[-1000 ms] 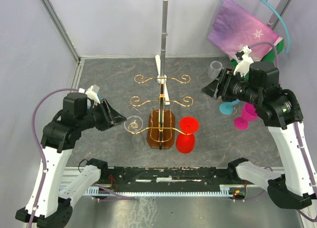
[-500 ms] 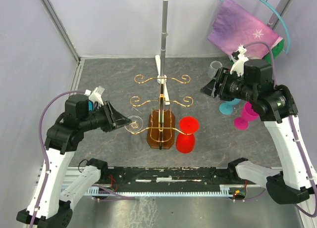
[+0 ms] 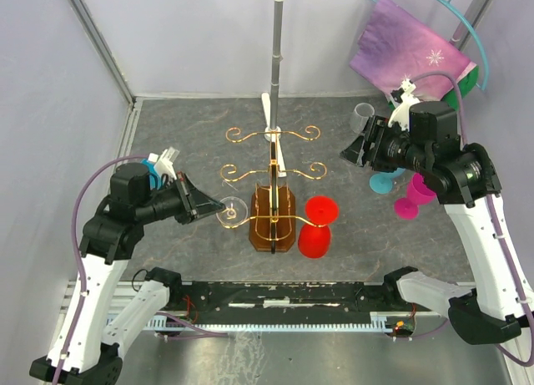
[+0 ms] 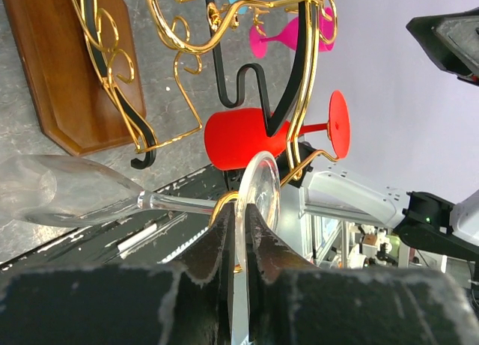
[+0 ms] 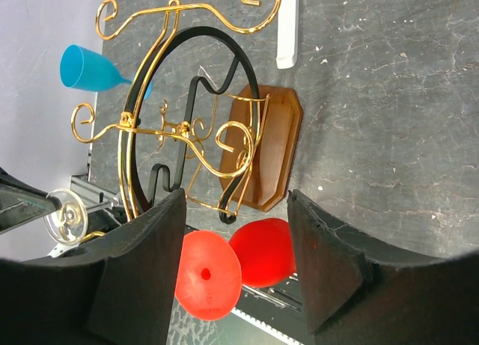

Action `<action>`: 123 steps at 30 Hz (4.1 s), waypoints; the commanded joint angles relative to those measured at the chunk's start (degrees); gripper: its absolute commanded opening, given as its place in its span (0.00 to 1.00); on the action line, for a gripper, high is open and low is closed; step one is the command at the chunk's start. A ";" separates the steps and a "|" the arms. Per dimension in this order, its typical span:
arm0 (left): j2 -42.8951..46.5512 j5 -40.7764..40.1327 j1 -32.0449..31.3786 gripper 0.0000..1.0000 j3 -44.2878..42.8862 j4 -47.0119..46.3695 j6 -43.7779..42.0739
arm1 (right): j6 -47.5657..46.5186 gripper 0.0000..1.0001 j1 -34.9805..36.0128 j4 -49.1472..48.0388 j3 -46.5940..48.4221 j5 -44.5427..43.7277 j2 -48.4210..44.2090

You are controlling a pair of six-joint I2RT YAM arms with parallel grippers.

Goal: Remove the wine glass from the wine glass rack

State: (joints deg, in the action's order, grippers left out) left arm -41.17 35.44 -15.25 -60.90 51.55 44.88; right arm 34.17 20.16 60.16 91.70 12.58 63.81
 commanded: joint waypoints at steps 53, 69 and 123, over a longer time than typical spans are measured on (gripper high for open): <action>-7.85 10.71 -0.09 0.03 -6.94 -21.98 3.64 | 1.20 0.63 0.30 1.00 -0.44 1.33 -5.81; -12.88 25.72 -0.05 0.03 -22.96 -27.17 11.42 | 20.16 0.72 0.30 -6.68 -3.65 23.58 1.45; -9.98 35.75 -0.05 0.03 -25.78 -40.76 9.83 | 84.20 0.78 22.81 -48.52 -11.78 24.13 12.79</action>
State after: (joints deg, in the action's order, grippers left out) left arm -51.53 70.28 -15.25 -86.02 7.81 59.59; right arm 115.35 42.61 13.80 78.04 37.23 77.84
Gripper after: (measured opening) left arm 0.127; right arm 0.783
